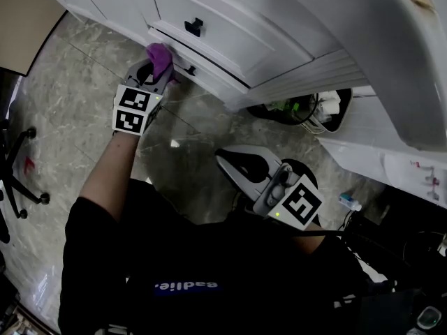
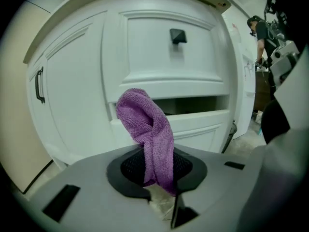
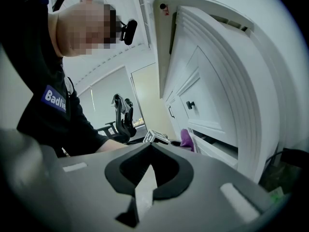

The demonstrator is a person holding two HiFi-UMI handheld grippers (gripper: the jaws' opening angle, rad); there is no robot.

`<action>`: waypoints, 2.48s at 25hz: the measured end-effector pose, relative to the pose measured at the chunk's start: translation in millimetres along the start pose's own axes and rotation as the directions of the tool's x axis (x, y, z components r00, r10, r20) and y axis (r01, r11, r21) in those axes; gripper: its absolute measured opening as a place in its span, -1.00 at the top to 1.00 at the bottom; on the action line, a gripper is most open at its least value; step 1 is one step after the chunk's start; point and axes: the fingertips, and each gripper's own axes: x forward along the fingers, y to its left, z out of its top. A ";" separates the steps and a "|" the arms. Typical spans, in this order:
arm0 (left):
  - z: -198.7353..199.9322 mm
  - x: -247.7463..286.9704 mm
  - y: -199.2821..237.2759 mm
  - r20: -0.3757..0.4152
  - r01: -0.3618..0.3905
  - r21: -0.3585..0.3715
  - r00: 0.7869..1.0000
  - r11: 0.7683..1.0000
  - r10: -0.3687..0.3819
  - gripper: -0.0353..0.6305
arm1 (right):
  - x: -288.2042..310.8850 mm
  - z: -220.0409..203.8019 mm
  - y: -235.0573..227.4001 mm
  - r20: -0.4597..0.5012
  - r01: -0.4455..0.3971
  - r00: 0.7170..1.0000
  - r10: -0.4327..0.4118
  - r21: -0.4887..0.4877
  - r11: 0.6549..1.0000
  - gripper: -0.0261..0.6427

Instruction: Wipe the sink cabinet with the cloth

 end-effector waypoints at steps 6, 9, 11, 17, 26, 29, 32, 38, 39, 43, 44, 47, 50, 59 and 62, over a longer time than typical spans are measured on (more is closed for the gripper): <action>-36.1 34.9 46.8 -0.097 -0.085 0.004 0.992 0.996 0.086 0.64 | 4.0 -10.0 2.4 -0.021 0.010 1.000 -0.010 0.003 1.000 0.92; -36.0 40.9 40.0 -0.106 -0.083 -0.019 0.991 0.996 0.080 0.63 | 4.2 -11.7 2.5 -0.027 0.012 1.000 -0.012 0.004 1.000 0.92; -32.0 41.8 19.0 -0.097 -0.022 -0.009 0.995 1.000 0.021 0.64 | 4.6 -11.6 3.4 -0.024 0.012 1.000 -0.012 0.003 1.000 0.92; -17.7 37.6 -45.0 -0.100 0.080 0.052 0.992 0.995 -0.075 0.64 | 6.9 -8.0 8.3 -0.014 -0.002 1.000 0.002 0.002 1.000 0.92; -6.1 29.2 -126.9 -0.089 0.245 0.142 0.968 0.959 -0.234 0.64 | 5.6 -4.1 12.2 -0.005 -0.010 1.000 0.010 0.009 1.000 0.92; -9.2 37.2 -153.9 -0.097 0.280 0.144 0.959 0.949 -0.268 0.64 | 1.6 -3.4 12.0 -0.007 -0.001 1.000 0.001 0.007 1.000 0.92; -12.6 43.1 -167.9 -0.096 0.283 0.116 0.957 0.952 -0.273 0.64 | -3.4 -3.0 11.7 -0.002 0.007 1.000 -0.007 0.015 1.000 0.92; -10.3 36.8 -203.7 -0.091 0.372 0.145 0.928 0.917 -0.362 0.64 | -7.4 1.9 7.1 0.010 0.017 1.000 -0.017 0.017 1.000 0.92; -9.6 35.0 -211.6 -0.091 0.391 0.168 0.920 0.905 -0.381 0.64 | -7.0 2.9 7.1 0.013 0.014 1.000 -0.014 0.013 1.000 0.92; -12.7 22.6 -210.6 -0.100 0.419 0.218 0.908 0.882 -0.407 0.64 | -5.3 1.4 9.1 0.015 0.005 1.000 -0.005 0.006 1.000 0.92; -14.3 18.9 -199.6 -0.100 0.408 0.218 0.913 0.887 -0.395 0.64 | -4.8 1.5 9.4 0.016 0.004 1.000 -0.004 0.007 1.000 0.92; -27.0 8.5 -145.2 -0.120 0.326 0.214 0.944 0.921 -0.306 0.64 | -3.8 3.3 11.5 0.019 -0.001 1.000 0.001 0.007 1.000 0.92; -51.9 7.9 -74.0 -0.165 0.197 0.213 0.973 0.957 -0.164 0.64 | -4.2 2.6 11.1 0.014 0.002 1.000 -0.002 0.007 1.000 0.92; -112.0 56.1 49.0 -0.234 -0.072 0.105 0.968 0.992 0.095 0.64 | -7.1 -10.6 9.4 -0.018 0.034 0.999 -0.033 0.016 0.999 0.92; -127.5 74.3 51.4 -0.271 -0.089 0.060 0.957 0.994 0.103 0.64 | -12.3 -17.0 5.8 -0.036 0.055 0.998 -0.054 0.026 0.998 0.92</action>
